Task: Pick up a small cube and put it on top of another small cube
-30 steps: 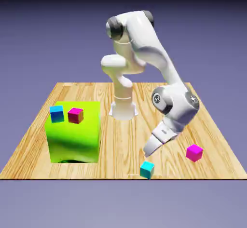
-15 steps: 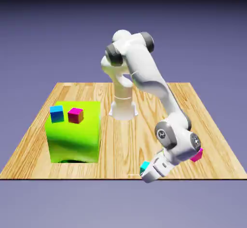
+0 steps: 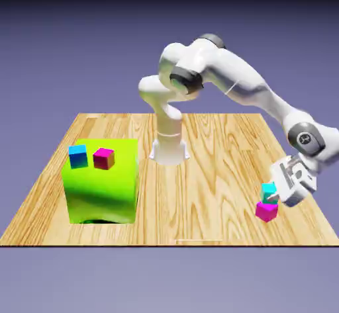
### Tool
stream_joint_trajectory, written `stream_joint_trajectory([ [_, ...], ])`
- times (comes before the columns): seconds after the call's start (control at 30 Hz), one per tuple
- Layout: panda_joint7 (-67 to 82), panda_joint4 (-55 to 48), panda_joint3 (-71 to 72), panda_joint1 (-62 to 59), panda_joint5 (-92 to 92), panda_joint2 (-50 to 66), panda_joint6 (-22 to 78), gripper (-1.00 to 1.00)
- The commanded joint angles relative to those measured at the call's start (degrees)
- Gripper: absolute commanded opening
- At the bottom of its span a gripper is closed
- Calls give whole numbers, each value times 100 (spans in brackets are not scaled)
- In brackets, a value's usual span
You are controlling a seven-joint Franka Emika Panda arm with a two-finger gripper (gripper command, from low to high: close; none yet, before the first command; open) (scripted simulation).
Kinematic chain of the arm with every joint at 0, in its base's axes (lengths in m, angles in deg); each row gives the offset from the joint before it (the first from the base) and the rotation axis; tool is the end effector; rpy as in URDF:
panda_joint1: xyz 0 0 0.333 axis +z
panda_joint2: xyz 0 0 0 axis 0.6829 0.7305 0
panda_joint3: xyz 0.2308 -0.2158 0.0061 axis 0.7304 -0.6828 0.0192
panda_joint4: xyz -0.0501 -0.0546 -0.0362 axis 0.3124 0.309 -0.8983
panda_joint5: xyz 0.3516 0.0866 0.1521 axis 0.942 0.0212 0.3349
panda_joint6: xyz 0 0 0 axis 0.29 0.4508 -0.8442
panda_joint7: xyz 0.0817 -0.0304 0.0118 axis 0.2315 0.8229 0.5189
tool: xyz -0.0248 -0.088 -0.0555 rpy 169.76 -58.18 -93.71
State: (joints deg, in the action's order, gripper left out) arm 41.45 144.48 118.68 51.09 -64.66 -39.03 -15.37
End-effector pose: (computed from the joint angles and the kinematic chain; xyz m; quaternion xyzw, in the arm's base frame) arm 0.4029 0.4405 0.2115 0.8553 0.3818 -0.1261 0.3269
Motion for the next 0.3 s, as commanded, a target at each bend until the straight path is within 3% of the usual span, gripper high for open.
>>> stream_joint_trajectory([
  [0.0,-2,0,18,4,-20,4,8,-100],
  [0.13,-230,532,-264,-269,-401,258,-593,-100],
  [0.17,-230,533,-264,-269,-401,258,-593,100],
  [0.27,-52,118,-44,-56,-104,60,-125,100],
])
